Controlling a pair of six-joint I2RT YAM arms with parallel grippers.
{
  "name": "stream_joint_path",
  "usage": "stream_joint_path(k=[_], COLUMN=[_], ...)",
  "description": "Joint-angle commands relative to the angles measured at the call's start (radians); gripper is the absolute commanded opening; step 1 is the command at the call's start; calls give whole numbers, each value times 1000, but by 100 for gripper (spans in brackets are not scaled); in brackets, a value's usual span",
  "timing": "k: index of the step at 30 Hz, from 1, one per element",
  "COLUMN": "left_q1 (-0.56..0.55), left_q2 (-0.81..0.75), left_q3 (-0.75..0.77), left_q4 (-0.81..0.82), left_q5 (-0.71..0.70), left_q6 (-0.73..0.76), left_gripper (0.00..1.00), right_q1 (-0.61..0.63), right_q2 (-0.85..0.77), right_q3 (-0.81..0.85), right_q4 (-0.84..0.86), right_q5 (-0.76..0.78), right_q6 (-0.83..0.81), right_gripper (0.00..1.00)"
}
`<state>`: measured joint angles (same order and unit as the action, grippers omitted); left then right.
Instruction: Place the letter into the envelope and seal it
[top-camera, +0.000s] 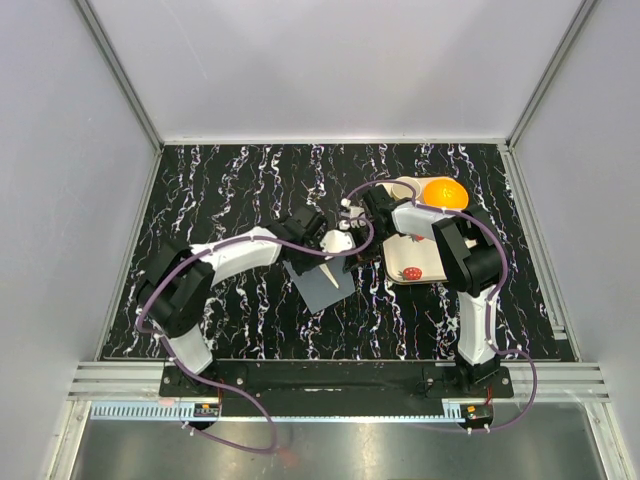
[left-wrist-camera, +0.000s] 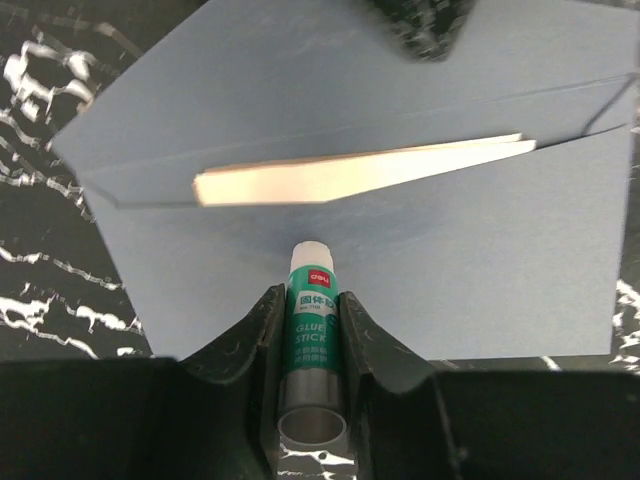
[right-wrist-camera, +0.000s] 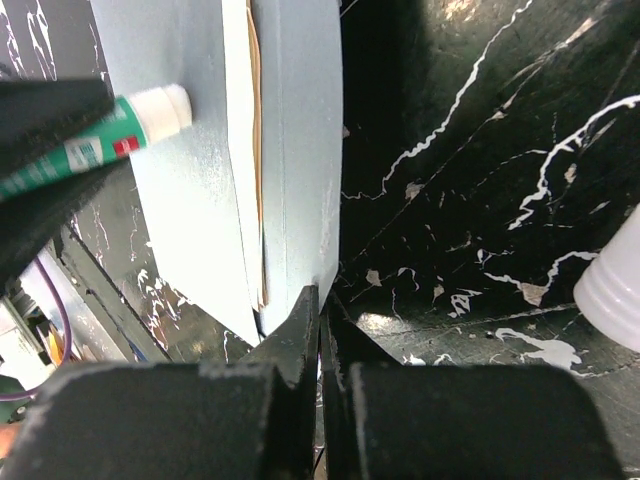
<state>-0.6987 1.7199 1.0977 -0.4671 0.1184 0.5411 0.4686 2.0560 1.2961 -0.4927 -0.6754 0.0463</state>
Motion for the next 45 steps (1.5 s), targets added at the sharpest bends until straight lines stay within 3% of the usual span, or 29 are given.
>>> stream_joint_path(k=[1,5,13,24,32,35,38,41,42,45], left_q1=[-106,-140,37,-96,65,71,88,174,203,303], left_q2=[-20,-33,63,-9,41,21,-48,-104,-120,-190], left_q3=[-30,-38,73,-9,68,73,70,64,51,-39], left_q4=[12,7,-1,-22,-45,-44,-38,-22,-6,108], left_q5=[-19,13,-13,78,63,81,186,392,517,695], left_q6=[-16,-62,-3,-67,-27,-33,-111,-263,-308,-481], left_gripper=[0,0,0,0,0,0,0,0,0,0], right_q1=[7,7,7,7,7,7,7,7,7,7], right_q2=[10,9,9,9,10,12,1,-20,-31,-56], right_q3=[14,12,14,14,14,15,14,6,5,0], right_q4=[-1,-1,-3,-1,0,-1,0,-3,-3,-7], right_q5=[23,23,22,25,25,25,25,17,19,16], right_q6=[-26,-26,-29,-29,-31,-29,-29,-25,-25,-25], right_gripper=[0,0,0,0,0,0,0,0,0,10])
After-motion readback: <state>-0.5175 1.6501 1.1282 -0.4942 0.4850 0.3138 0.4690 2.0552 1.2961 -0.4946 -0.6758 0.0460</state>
